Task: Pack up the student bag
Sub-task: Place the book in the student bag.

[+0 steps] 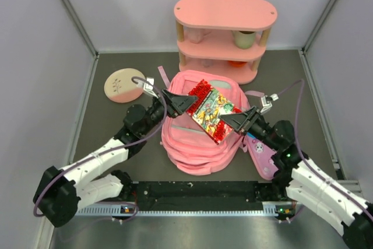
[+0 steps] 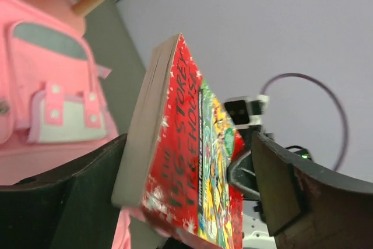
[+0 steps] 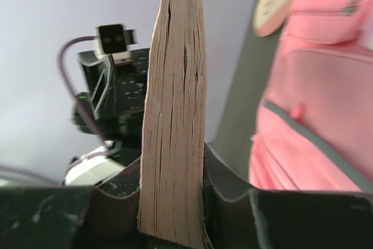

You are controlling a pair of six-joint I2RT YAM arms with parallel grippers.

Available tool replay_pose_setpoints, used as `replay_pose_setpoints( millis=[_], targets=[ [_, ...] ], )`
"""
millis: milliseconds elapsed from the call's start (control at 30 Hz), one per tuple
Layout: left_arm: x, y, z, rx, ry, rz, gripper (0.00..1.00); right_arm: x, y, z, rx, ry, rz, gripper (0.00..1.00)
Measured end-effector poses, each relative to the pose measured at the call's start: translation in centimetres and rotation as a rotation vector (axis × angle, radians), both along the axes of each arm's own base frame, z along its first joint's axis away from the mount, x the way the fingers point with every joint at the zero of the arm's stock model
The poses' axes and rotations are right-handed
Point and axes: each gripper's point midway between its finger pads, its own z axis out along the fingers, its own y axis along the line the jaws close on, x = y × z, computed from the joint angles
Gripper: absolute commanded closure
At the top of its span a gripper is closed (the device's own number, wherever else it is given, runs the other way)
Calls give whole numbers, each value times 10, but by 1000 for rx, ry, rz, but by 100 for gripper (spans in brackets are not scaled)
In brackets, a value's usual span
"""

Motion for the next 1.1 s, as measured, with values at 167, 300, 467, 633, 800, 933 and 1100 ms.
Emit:
replay_pose_setpoints(
  millis=[167,300,467,633,800,933,1100],
  targets=[
    [-2,14,-30,340,40,54,2,0,-46,-6,-188,4,-230,100],
    [-30,39,-75,566,120,41,2,-2,-97,11,-284,-22,-458,100],
    [-99,35,-137,727,288,-92,1,-4,-132,7,-413,12,-590,100],
    [-163,42,-176,727,466,-151,2,-8,-144,-30,-561,102,-605,100],
    [-163,47,-177,715,496,-113,2,-10,-146,-35,-581,114,-604,100],
    [-159,45,-188,771,510,-93,2,-10,-146,-38,-587,120,-601,100],
    [-151,35,-205,840,524,-68,20,-11,-145,-38,-583,122,-591,100]
  ],
)
